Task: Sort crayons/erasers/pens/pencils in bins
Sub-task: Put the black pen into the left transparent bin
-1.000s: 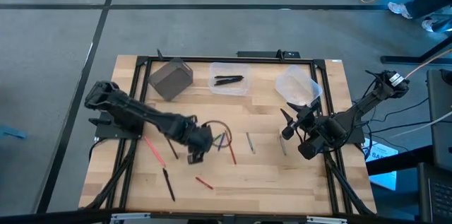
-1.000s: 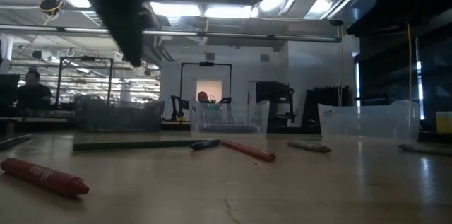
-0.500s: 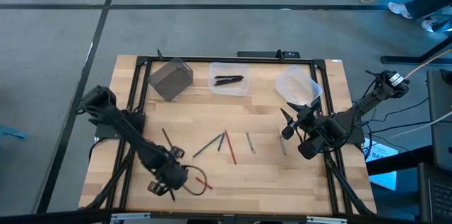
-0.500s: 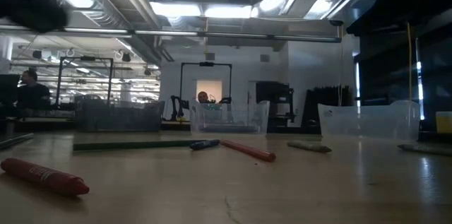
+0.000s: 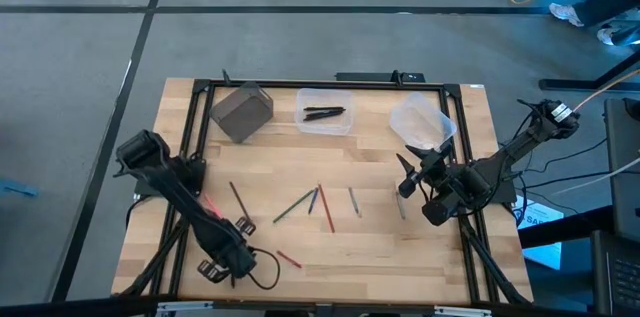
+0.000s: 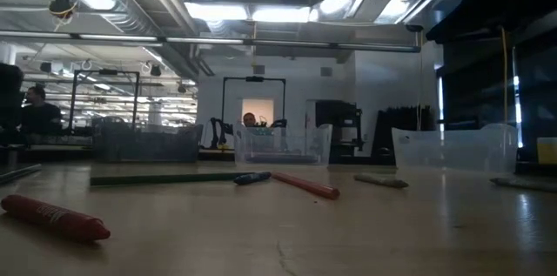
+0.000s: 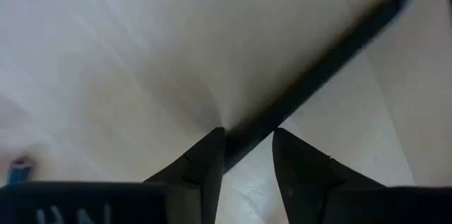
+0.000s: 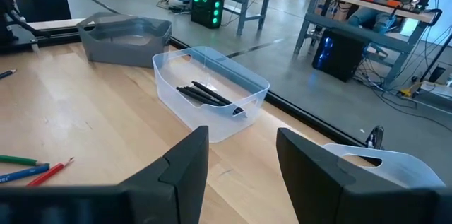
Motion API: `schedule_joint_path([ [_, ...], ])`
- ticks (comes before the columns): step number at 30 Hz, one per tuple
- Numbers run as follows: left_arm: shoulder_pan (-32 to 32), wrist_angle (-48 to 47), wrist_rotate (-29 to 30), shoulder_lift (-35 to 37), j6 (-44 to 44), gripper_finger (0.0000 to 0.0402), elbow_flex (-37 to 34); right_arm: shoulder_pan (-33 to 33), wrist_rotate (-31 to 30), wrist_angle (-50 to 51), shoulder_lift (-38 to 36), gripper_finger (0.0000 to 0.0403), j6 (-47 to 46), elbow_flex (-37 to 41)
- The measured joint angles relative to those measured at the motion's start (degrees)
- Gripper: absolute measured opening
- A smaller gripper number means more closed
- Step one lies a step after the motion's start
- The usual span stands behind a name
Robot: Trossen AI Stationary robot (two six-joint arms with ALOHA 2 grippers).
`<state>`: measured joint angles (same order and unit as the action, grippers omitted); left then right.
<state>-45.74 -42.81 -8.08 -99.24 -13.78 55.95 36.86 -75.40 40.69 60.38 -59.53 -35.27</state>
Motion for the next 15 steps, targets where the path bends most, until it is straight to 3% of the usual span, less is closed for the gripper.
schedule_joint_path([
  [8, 0.4, 0.6, 2.0, -1.1, 2.1, 0.0112, 0.0, 0.0, 0.0, -0.7, 0.0, 0.0172, 0.0, 0.1],
  [15, 1.7, 1.0, 4.1, -1.3, -1.5, 0.0059, 0.0, 0.0, 0.0, -0.7, 0.0, 0.0172, 0.0, 0.1],
])
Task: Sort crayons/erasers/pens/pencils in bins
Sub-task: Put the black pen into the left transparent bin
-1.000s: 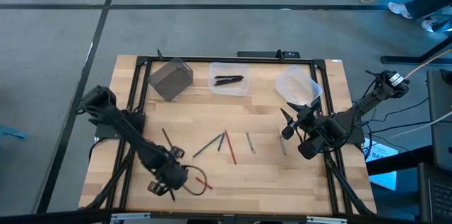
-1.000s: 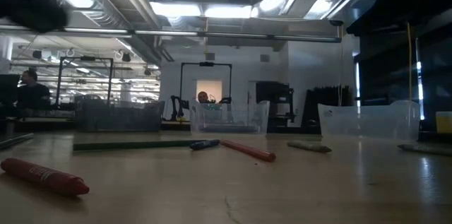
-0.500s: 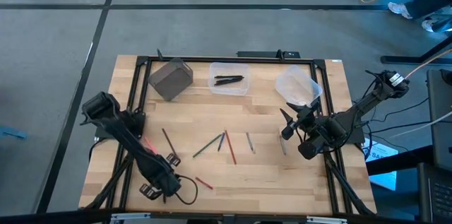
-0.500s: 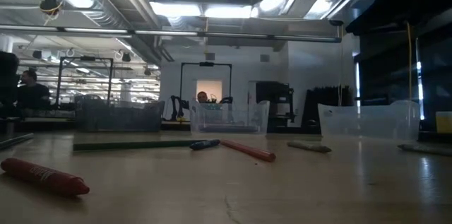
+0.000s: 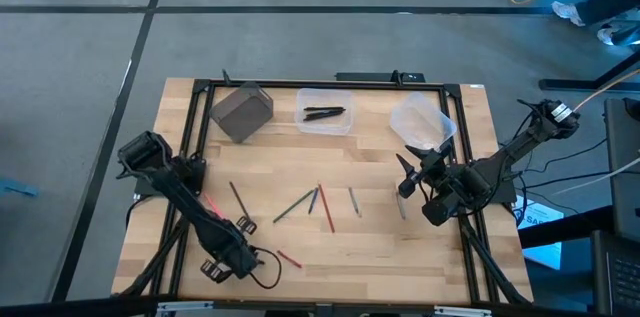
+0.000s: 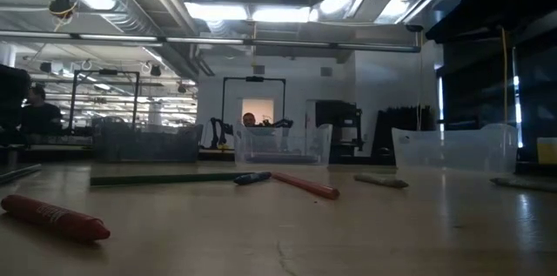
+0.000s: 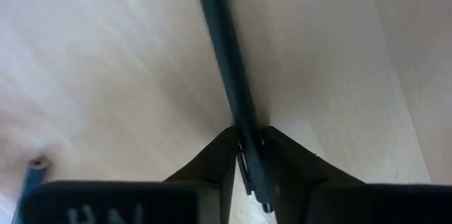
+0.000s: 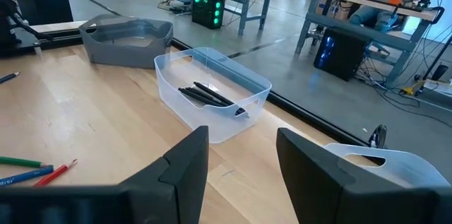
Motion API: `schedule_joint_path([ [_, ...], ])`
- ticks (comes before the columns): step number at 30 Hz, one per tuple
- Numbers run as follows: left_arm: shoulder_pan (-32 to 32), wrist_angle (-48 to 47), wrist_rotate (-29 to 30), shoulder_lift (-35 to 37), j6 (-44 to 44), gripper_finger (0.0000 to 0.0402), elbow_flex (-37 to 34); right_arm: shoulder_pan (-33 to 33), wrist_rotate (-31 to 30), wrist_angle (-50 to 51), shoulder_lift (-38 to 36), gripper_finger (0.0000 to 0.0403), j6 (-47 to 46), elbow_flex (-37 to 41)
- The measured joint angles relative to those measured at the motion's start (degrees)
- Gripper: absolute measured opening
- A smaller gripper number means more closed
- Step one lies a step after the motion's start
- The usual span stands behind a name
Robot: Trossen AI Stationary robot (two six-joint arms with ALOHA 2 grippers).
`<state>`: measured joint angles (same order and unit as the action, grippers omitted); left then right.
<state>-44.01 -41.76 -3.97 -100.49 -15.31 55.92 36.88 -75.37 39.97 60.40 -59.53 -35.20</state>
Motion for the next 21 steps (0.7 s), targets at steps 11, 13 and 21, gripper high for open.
schedule_joint_path([
  [11, 7.5, 0.5, 8.9, -0.4, -3.7, 0.0023, 2.7, 0.0, 0.3, 0.0, 0.0, 0.0172, 0.0, 0.0],
  [13, 9.5, 0.2, 13.2, -0.4, -3.0, 0.0024, 4.8, 0.0, 0.3, 0.0, 0.0, 0.0172, 0.0, 0.0],
  [21, 20.4, -15.5, 19.4, -0.2, 9.0, 0.0017, 14.2, 0.0, 0.5, 0.1, 0.0, 0.0172, 0.0, 0.0],
])
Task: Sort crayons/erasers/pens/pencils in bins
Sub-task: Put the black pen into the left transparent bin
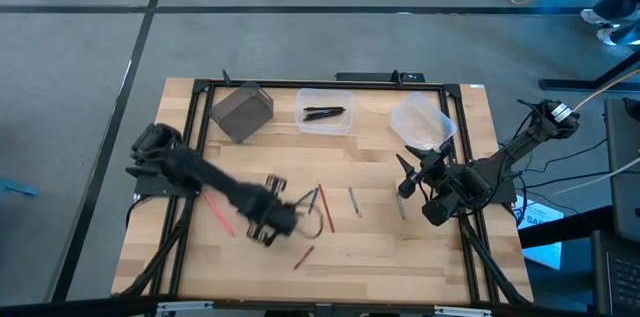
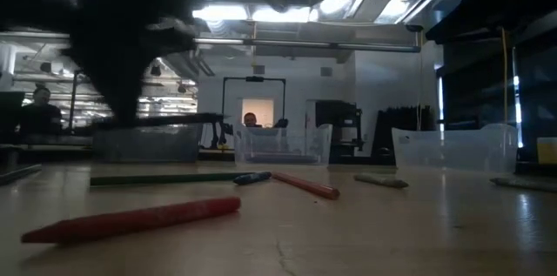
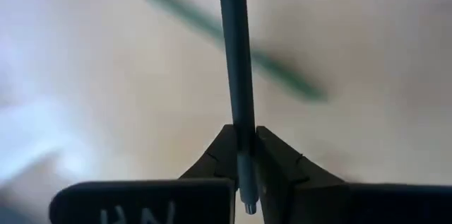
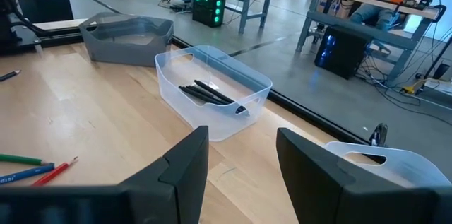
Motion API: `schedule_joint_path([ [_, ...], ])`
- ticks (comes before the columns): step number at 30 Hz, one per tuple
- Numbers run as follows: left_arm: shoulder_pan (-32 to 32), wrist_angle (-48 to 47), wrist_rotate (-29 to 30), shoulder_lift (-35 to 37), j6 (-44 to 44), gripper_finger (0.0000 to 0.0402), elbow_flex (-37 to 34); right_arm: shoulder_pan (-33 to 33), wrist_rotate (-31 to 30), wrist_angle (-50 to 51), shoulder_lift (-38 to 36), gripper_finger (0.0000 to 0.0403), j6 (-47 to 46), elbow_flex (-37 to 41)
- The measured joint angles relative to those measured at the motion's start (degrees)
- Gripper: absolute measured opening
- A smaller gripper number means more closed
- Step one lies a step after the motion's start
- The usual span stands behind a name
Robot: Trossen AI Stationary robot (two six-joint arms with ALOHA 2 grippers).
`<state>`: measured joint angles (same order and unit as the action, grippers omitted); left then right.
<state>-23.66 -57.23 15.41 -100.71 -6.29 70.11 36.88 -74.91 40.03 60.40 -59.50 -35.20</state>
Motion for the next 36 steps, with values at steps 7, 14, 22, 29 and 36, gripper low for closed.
schedule_joint_path([
  [7, 14.9, 0.0, 5.1, 0.0, 18.9, 0.0019, 5.9, 0.0, 0.2, 0.0, 0.0, 0.0172, 1.1, 0.0],
  [14, 30.0, 11.3, 7.8, 0.1, 33.9, 0.0019, 7.9, 0.0, 1.1, 0.0, 0.0, 0.0172, 1.3, 0.0],
  [22, 42.0, 28.4, 3.4, -2.9, 47.0, 0.0017, 7.9, -0.4, 1.1, -0.1, 1.5, 0.0172, 1.2, 0.0],
  [29, 47.1, 30.1, 2.7, -10.1, 45.6, 0.0016, 12.5, -2.5, 1.1, -1.6, 3.8, 0.0172, 1.3, 0.0],
  [36, 47.0, 20.7, 3.5, -18.7, 45.4, 0.0018, 19.8, -4.2, 3.1, -1.9, 5.3, 0.0172, 1.3, 0.0],
])
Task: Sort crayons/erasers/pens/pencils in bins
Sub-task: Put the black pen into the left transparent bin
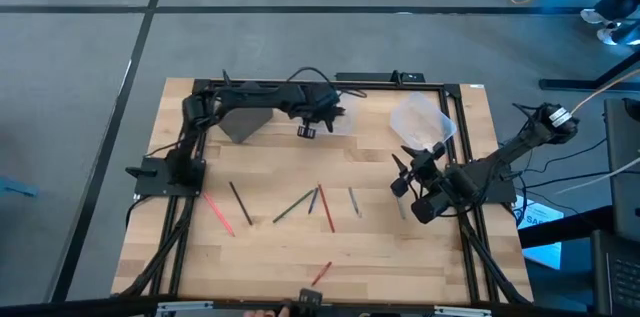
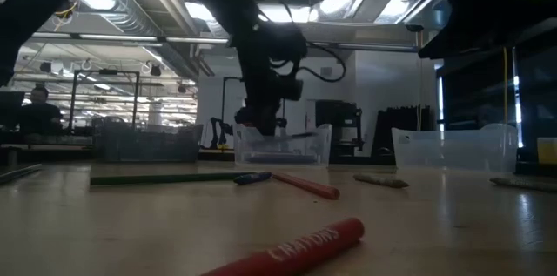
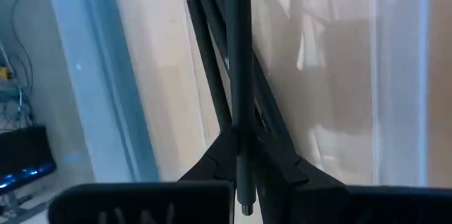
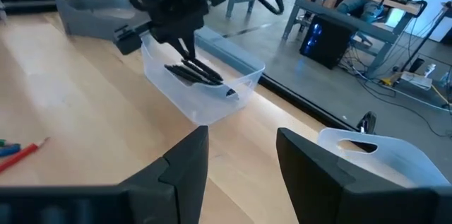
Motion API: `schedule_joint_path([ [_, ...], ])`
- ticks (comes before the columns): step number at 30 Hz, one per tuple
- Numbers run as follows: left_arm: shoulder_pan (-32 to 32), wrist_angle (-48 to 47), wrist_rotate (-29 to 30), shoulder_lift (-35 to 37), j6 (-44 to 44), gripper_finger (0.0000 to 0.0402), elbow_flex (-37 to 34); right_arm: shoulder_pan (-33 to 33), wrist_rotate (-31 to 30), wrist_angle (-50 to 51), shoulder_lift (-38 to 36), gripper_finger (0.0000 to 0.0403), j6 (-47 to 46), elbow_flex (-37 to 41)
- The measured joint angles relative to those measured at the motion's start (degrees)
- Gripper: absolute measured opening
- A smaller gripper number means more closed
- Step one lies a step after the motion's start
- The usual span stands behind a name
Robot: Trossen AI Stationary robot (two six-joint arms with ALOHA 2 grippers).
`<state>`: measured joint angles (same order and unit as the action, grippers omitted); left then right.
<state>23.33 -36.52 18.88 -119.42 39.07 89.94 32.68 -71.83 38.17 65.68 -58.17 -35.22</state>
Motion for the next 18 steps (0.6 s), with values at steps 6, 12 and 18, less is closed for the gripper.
schedule_joint_path([
  [6, 0.1, -4.2, -0.2, -2.2, -3.1, 0.0019, 3.2, 0.0, -0.4, -1.1, 0.9, 0.0172, 0.0, 0.0],
  [12, 0.1, -4.2, 0.8, -2.2, -5.9, 0.0042, 3.3, 0.0, -1.1, -1.1, 1.4, 0.0173, 0.2, 0.0],
  [18, 0.1, -4.8, 1.5, -2.2, -7.7, 0.0092, 3.3, 0.0, -1.6, -1.3, 1.3, 0.0173, 0.1, 0.0],
])
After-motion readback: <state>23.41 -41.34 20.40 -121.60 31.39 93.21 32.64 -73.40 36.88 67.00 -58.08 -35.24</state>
